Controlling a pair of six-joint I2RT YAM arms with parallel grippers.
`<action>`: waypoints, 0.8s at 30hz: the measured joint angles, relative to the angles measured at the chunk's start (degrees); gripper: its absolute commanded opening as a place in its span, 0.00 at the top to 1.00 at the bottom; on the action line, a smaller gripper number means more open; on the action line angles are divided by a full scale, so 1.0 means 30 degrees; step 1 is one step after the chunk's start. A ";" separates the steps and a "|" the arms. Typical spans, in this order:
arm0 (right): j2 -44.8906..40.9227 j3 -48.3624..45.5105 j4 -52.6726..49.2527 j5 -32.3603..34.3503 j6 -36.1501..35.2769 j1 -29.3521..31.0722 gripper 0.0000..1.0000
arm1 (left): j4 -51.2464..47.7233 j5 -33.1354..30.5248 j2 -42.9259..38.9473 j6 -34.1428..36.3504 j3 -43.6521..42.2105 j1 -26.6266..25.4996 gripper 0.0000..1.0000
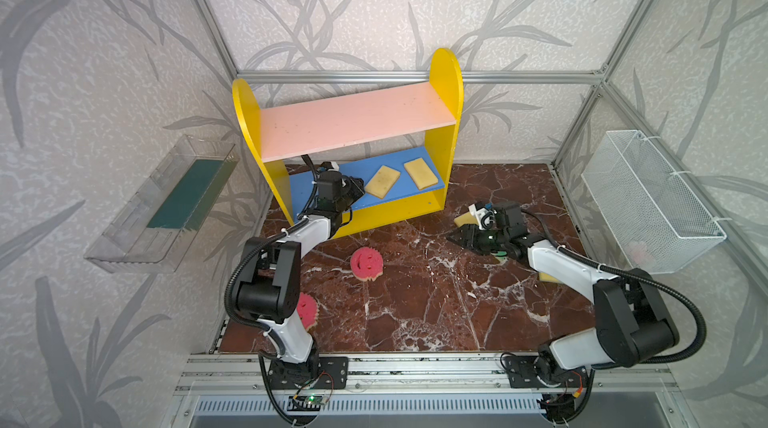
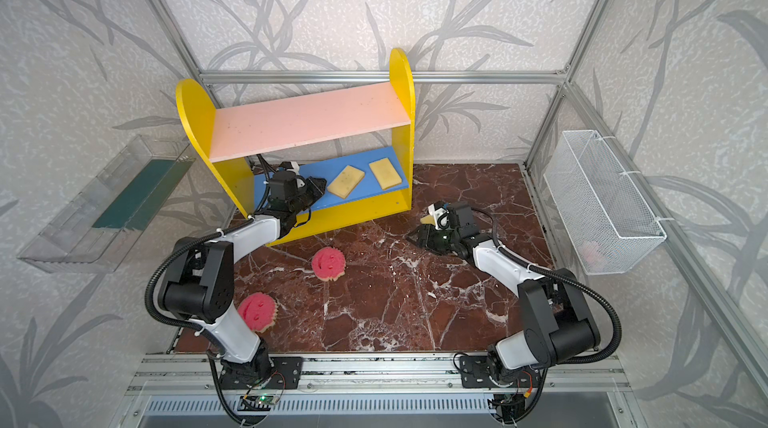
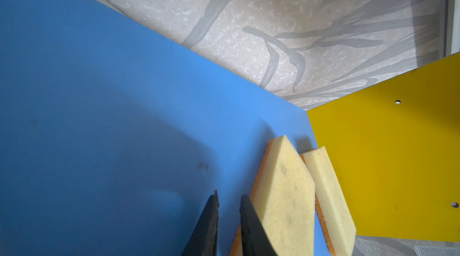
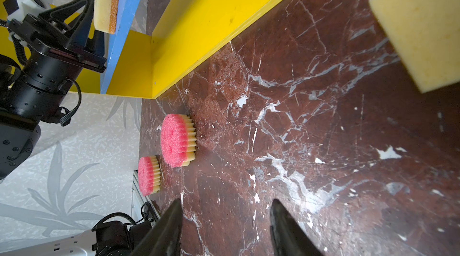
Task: Place and organize the cleaning sponges onto the shelf
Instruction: 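Push the placed sponge with the left gripper against the first shelf sponge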
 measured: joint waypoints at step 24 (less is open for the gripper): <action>-0.0087 0.0000 -0.0036 0.0007 -0.0066 0.0015 0.44 | 0.0889 0.0124 -0.0452 -0.0474 -0.1246 -0.2637 0.80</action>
